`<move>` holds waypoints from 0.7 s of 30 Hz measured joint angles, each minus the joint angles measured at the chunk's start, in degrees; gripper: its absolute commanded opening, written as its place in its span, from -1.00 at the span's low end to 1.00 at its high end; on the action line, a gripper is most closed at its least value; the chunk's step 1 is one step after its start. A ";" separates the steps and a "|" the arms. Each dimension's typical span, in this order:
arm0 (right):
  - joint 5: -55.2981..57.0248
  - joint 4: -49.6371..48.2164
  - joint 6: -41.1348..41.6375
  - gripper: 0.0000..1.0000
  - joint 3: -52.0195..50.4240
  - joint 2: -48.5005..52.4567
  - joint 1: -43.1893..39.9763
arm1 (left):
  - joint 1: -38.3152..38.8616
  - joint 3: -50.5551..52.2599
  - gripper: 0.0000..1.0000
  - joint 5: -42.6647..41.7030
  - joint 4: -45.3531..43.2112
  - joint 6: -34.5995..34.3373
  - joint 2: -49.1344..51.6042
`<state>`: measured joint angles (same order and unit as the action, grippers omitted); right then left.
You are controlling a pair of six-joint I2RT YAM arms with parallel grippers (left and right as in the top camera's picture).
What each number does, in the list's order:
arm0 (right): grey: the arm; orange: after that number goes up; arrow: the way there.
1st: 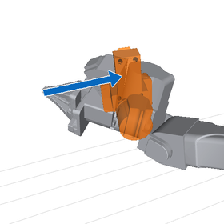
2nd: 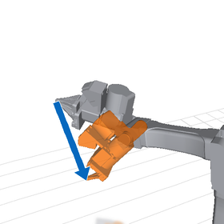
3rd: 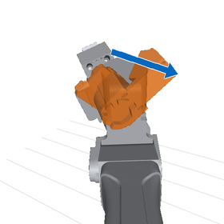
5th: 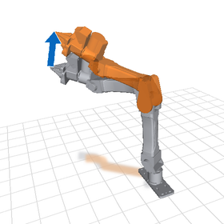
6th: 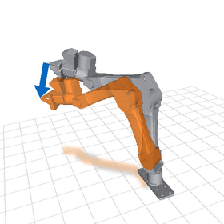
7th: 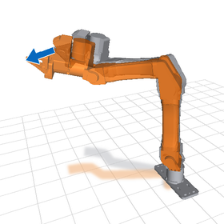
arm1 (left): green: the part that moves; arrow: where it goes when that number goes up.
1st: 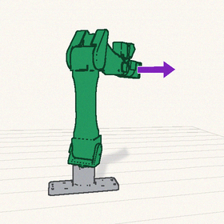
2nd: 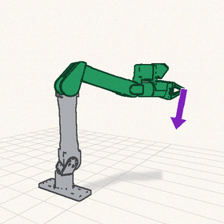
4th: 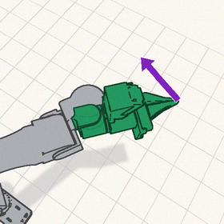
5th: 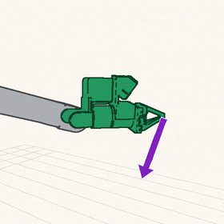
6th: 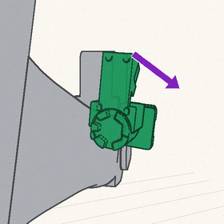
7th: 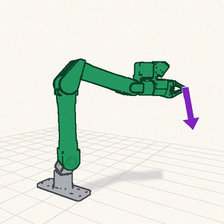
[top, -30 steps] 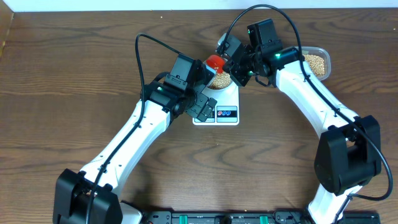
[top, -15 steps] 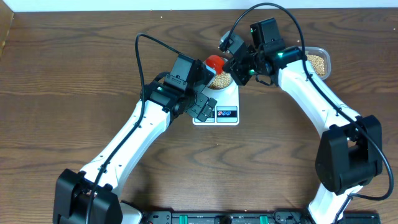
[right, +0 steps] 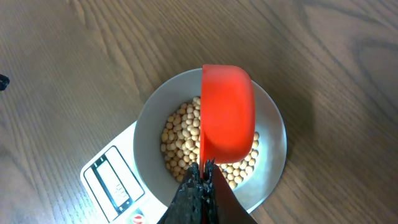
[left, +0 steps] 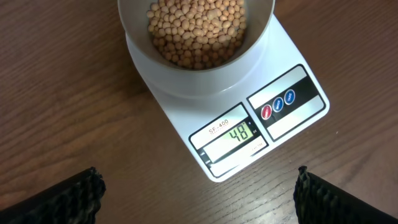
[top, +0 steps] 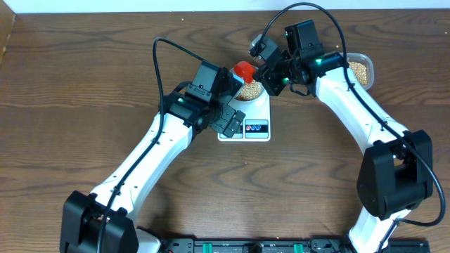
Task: Scoop item into bowl and weigh 50g on scale
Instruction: 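Tilt the red scoop to pour more soybeans into the bowl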
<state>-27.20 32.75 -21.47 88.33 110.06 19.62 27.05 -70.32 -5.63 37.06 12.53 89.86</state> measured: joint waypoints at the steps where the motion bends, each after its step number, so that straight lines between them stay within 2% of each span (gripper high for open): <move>1: -0.02 -0.02 0.00 -0.98 0.00 0.00 0.00 | 0.00 0.00 0.99 0.00 0.00 0.00 0.00; 7: 0.00 0.00 -0.83 -0.98 0.00 0.00 0.00 | 0.00 0.00 0.99 -0.02 0.00 0.00 0.00; 15: 0.00 0.02 -8.76 -0.98 0.00 0.00 0.00 | 0.00 0.00 0.99 0.00 0.00 0.00 -0.02; 21: 1.60 0.02 -11.17 -0.98 0.00 -2.05 0.00 | 0.00 0.00 0.99 0.00 0.00 0.00 0.00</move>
<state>-25.61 32.77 -32.64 88.33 108.01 19.62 27.05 -70.32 -5.63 37.06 12.53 89.86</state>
